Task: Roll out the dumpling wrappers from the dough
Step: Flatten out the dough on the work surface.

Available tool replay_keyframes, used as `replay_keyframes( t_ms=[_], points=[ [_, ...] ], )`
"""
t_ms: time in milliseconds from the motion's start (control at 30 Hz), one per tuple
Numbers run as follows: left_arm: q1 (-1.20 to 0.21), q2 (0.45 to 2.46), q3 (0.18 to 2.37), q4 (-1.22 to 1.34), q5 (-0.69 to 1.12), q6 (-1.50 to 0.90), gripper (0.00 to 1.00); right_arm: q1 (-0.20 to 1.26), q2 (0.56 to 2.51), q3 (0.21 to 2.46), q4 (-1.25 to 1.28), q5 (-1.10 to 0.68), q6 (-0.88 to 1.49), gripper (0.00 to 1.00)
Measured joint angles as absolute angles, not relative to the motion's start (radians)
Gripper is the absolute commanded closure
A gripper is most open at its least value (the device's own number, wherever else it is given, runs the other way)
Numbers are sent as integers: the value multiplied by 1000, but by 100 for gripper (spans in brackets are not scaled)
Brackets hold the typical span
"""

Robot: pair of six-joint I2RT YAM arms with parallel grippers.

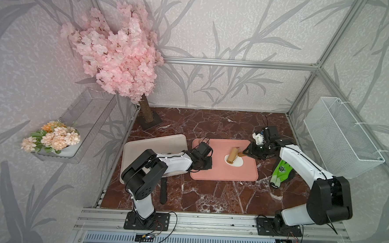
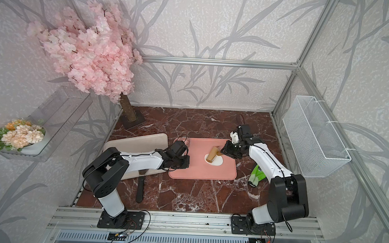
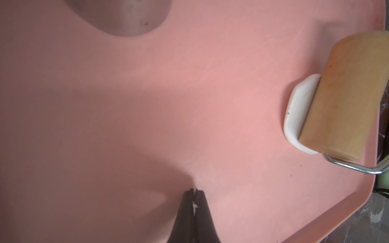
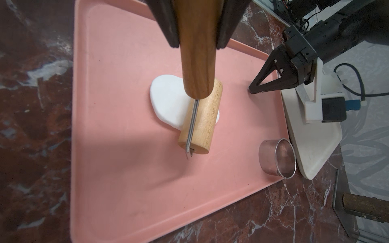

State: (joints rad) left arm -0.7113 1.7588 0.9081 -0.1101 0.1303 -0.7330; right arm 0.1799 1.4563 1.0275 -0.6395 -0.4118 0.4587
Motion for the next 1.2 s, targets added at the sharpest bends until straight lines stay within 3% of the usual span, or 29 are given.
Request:
replay_keyframes(
  t_ms=[867, 1200],
  points=[
    [-710, 1758, 902, -99, 130, -733, 100, 22, 1259, 931, -803, -348, 415, 100],
    [-710, 1758, 902, -96, 130, -733, 100, 154, 1290, 1136, -922, -270, 432, 100]
  ],
)
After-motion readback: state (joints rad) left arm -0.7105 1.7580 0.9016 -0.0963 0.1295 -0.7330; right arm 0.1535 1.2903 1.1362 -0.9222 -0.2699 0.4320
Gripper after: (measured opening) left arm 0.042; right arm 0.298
